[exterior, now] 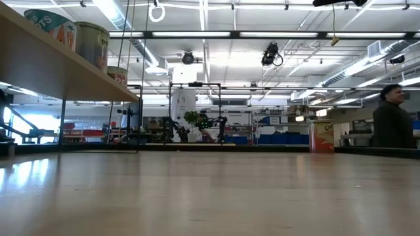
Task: Pick and place cans onto a shelf
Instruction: Put the bottom canned corn on the shelf
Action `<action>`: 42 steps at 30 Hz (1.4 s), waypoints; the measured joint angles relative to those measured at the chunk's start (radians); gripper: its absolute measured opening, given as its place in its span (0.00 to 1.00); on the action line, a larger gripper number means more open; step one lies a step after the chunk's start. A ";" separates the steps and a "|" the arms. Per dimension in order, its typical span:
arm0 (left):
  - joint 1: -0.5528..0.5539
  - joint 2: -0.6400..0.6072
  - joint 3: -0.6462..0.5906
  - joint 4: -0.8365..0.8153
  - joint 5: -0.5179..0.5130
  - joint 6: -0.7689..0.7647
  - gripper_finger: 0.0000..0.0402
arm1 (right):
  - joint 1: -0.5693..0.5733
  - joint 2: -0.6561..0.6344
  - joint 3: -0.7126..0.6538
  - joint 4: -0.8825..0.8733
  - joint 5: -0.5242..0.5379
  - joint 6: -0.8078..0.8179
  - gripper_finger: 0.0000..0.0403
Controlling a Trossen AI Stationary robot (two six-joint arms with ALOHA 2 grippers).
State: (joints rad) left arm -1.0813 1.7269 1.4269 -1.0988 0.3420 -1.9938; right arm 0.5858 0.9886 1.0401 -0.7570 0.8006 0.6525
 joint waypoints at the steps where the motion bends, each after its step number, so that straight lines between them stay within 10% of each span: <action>1: -0.002 0.001 -0.002 0.004 0.001 0.000 0.88 | 0.000 0.000 0.000 0.000 -0.002 0.000 0.80; 32: -0.030 0.047 -0.094 0.017 -0.025 0.047 0.88 | -0.001 0.000 0.000 -0.001 -0.021 0.029 0.80; 42: -0.039 0.047 -0.093 -0.030 -0.238 0.064 0.88 | -0.001 0.000 0.000 -0.001 -0.046 0.049 0.80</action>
State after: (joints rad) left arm -1.1201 1.7742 1.3334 -1.1286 0.1040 -1.9302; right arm 0.5846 0.9882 1.0397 -0.7579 0.7547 0.7016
